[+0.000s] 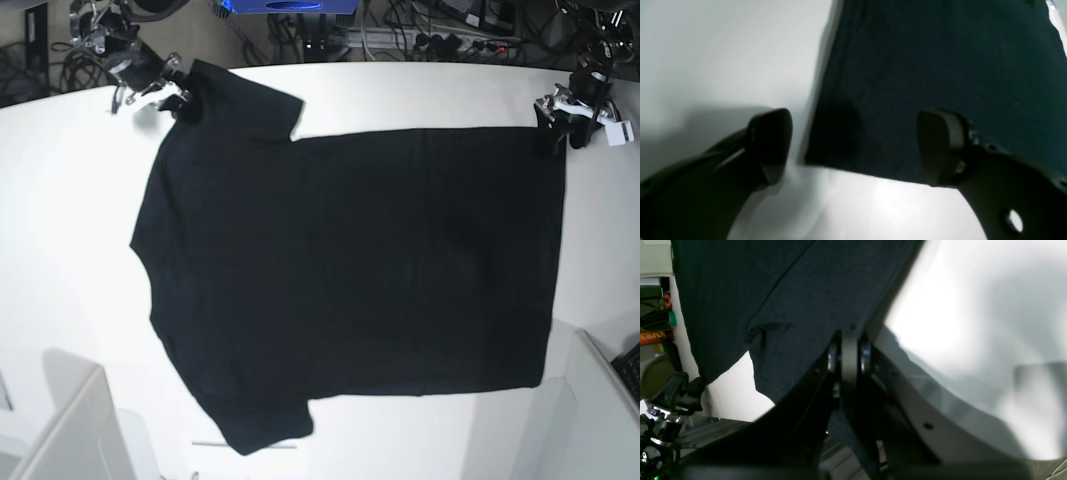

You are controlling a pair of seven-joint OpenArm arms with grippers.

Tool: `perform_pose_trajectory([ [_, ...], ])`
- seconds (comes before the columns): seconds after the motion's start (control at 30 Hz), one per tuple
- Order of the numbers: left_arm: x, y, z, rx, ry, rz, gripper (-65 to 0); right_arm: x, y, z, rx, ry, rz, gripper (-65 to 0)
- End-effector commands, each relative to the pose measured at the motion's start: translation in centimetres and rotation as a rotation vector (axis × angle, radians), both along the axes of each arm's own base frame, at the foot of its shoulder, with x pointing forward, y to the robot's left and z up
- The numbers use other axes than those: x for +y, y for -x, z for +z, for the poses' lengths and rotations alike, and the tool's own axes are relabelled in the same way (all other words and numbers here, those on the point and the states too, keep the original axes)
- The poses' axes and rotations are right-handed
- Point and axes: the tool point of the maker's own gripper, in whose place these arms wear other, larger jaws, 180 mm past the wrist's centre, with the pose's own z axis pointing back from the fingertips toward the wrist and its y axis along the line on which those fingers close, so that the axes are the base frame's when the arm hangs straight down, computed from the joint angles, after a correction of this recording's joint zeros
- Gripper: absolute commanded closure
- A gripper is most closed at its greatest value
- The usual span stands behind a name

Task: Fold the T-shirt properly
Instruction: 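Grasp the shirt's shoulder corners with the left and right grippers, then lift the shoulders and pull them away from the hem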

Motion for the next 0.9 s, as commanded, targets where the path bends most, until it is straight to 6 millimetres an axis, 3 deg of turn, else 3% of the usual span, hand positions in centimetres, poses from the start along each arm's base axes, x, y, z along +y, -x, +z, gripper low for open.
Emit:
perform_pose_trajectory([
  [0.0,-0.9,1.2,-1.6,0.094,0.005,-0.038,-56.9,-0.6,1.8,-1.2,0.084,0.046,0.026,0.0],
  [0.13,-1.3,0.5,-1.6,0.079,0.016,-0.044,-56.9,-0.6,1.8,-1.2,0.084,0.047,0.025,0.0],
  [0.33,-1.6,0.4,-3.0,0.092,0.064,-0.010,-55.3,-0.6,1.8,-1.2,0.082,0.048,0.024,0.0],
  [0.73,-1.5,0.6,-3.4,0.102,0.072,-0.004,-3.0,-0.7,1.7,-1.2,0.081,0.049,0.021,0.0],
  [0.77,-1.5,0.7,-3.4,0.105,0.069,-0.005,0.0,-0.7,1.7,-1.2,0.080,0.050,0.022,0.0],
  [0.87,-1.4,1.0,-3.4,0.111,0.067,-0.007,0.0,-0.7,1.6,-1.1,0.076,0.051,0.022,0.0],
])
